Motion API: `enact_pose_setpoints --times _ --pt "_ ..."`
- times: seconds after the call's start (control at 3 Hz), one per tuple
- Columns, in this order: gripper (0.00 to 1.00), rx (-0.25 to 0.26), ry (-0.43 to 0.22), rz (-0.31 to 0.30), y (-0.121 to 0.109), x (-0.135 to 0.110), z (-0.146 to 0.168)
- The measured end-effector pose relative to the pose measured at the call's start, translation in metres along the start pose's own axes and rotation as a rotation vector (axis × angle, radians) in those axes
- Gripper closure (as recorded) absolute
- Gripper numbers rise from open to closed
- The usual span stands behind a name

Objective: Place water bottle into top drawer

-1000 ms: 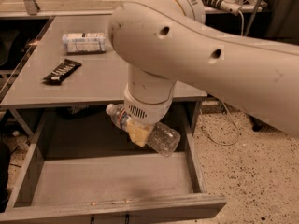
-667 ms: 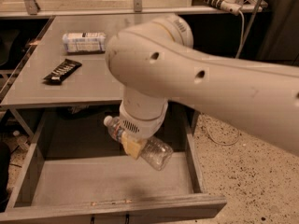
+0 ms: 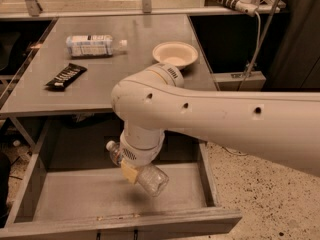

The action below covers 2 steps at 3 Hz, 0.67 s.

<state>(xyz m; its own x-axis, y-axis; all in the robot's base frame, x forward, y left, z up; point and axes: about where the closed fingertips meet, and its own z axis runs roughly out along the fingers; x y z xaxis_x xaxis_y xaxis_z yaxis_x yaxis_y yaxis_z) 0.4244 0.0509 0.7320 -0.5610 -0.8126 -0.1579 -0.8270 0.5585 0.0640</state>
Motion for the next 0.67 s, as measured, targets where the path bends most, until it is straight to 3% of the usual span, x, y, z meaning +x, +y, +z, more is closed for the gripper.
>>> enact_pose_setpoints --times 0.67 --pt "1.00 -0.053 -0.013 0.005 0.014 -0.027 0.055"
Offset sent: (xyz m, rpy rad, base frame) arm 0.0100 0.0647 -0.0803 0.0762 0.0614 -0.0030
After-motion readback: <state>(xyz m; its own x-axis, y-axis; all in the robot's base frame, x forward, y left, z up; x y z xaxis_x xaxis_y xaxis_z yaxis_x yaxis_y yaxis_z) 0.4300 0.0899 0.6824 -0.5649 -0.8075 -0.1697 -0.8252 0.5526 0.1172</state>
